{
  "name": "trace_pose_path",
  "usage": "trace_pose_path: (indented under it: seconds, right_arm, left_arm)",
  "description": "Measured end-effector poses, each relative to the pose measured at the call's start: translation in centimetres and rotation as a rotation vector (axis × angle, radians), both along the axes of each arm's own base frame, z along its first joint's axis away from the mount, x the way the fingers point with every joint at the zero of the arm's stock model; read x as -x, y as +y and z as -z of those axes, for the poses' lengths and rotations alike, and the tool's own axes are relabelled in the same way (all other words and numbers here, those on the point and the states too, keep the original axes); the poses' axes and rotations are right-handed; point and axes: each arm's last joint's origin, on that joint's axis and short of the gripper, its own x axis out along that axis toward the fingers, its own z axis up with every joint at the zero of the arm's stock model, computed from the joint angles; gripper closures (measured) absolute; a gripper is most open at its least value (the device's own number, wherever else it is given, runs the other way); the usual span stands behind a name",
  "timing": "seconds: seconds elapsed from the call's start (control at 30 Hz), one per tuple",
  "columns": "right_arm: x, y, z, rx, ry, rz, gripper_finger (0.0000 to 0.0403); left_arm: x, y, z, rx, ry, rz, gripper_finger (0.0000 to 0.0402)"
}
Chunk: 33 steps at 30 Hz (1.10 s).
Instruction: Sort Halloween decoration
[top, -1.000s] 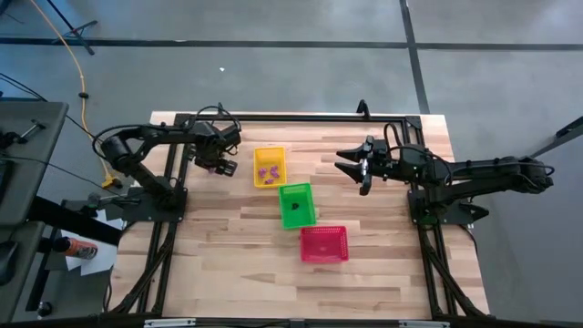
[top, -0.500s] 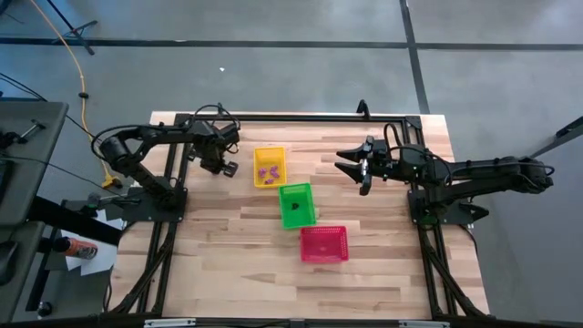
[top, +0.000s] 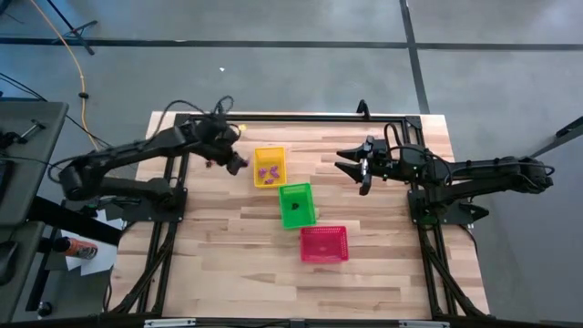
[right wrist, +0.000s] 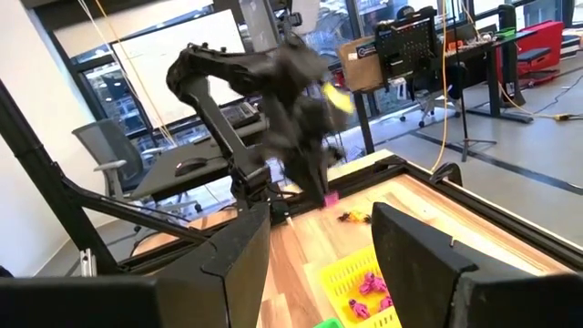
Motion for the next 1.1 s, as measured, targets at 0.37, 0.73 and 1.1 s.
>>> trace_pose_path:
  seconds: [0.37, 0.73, 1.1]
  right_arm:
    - [0.3, 0.0, -2.0, 0.02, -0.21, 0.0, 0.0215]
    - [0.4, 0.2, -2.5, 0.108, -0.246, -0.001, 0.0215]
    - [0.4, 0.2, -2.4, 0.107, -0.232, 0.001, 0.0215]
  left_arm:
    - [-2.3, -4.5, -9.2, -0.554, -0.802, 0.281, 0.0397]
    - [-1.7, -6.8, -10.9, -0.648, -0.942, 0.353, 0.0397]
    - [-1.6, -6.7, -10.9, -0.654, -0.934, 0.331, 0.0396]
